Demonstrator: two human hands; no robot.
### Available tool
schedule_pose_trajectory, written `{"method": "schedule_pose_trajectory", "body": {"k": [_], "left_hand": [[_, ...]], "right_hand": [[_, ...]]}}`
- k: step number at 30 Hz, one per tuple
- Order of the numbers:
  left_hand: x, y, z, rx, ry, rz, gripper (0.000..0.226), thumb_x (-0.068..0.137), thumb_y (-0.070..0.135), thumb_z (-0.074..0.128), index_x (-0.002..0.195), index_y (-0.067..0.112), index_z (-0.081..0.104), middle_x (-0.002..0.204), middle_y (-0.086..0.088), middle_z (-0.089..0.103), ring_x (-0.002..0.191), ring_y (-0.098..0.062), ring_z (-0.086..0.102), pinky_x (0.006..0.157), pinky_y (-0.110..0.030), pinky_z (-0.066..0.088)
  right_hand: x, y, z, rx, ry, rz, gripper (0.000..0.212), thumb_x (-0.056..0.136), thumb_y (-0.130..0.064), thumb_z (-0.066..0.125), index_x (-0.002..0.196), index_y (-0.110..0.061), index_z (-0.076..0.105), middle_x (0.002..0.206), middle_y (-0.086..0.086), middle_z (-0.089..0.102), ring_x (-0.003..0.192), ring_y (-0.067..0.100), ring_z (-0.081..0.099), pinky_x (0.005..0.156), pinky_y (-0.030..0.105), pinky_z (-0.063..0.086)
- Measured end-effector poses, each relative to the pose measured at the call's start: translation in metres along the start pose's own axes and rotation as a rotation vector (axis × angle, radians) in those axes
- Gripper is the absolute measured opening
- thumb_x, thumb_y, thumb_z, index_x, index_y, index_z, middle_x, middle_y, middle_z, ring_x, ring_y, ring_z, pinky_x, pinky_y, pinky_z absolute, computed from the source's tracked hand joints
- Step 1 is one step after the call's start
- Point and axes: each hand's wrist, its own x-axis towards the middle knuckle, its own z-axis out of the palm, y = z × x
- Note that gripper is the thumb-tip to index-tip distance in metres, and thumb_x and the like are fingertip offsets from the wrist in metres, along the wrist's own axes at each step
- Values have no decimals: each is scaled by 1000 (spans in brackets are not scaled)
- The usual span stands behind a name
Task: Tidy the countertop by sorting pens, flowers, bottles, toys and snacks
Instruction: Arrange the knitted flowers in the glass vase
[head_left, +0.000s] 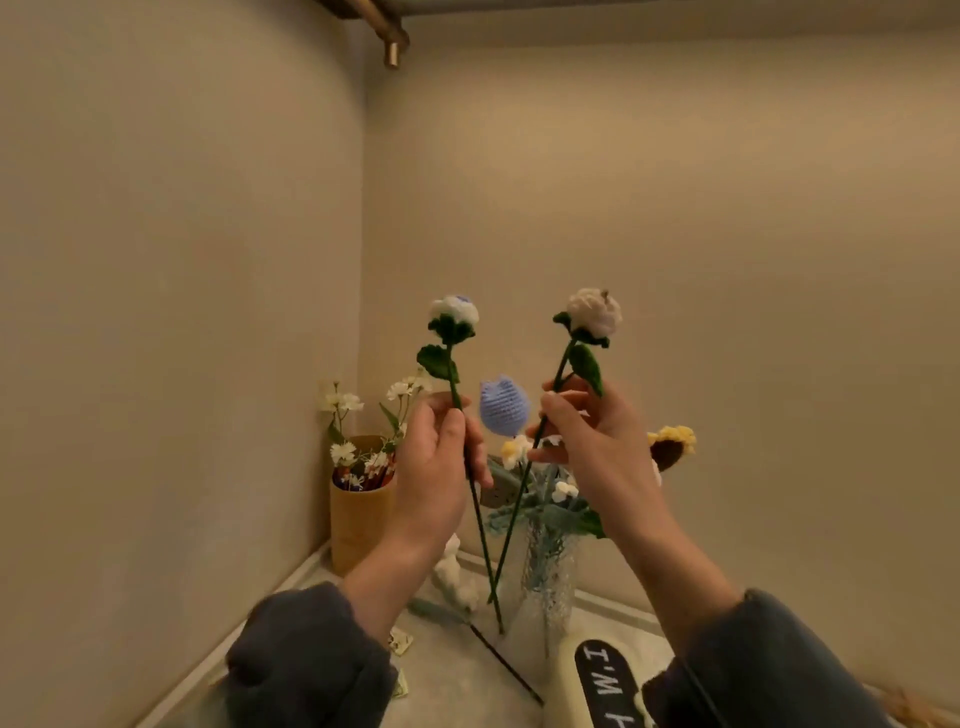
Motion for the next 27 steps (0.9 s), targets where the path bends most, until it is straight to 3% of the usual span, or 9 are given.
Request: {"method": "schedule_pose_trajectory", "body": {"k": [5,11,15,20,23,27], "left_hand": [[59,35,7,-148,-123,129,17,103,12,37,113,8,49,78,-5,56,62,-14,63,66,-29,58],[117,49,30,-170,-217,234,7,102,9,37,106,9,43,82,-7,56,63,-8,63,68,-28,59],[137,38,47,-164,-214,232,6,102,10,37,105,8,42,83,-6,56,69,-15,63,69,-28,59],[151,8,56,-61,-293,193,10,98,5,37,105,0,43,79,-7,55,71,-19,62,74,-39,58],[149,-18,51,56,-398,137,9,96,5,34,104,6,39,78,-4,59,70,-14,66,84,-50,55],[143,-42,37,388,-502,174,12,99,16,35,108,12,41,89,6,66,93,-18,64,89,-42,49]], "right_hand": [[40,-35,12,-80,198,-136,6,96,-14,58,100,-12,61,88,8,62,74,20,70,58,33,60],[79,-54,16,-285,401,-222,11,97,-16,57,105,-9,60,89,8,61,75,23,69,55,34,60],[92,-47,15,-397,483,-207,11,97,-17,56,105,-10,59,88,5,61,73,22,69,56,40,61],[97,-26,22,-473,510,-155,10,97,-20,55,105,-14,58,87,2,61,73,19,67,60,40,61],[94,1,26,-558,491,-121,11,96,-25,55,105,-20,59,86,-2,62,75,20,67,68,47,59],[89,26,26,-672,466,-10,17,95,-26,55,112,-24,58,88,-5,64,83,20,66,79,50,56]]}}
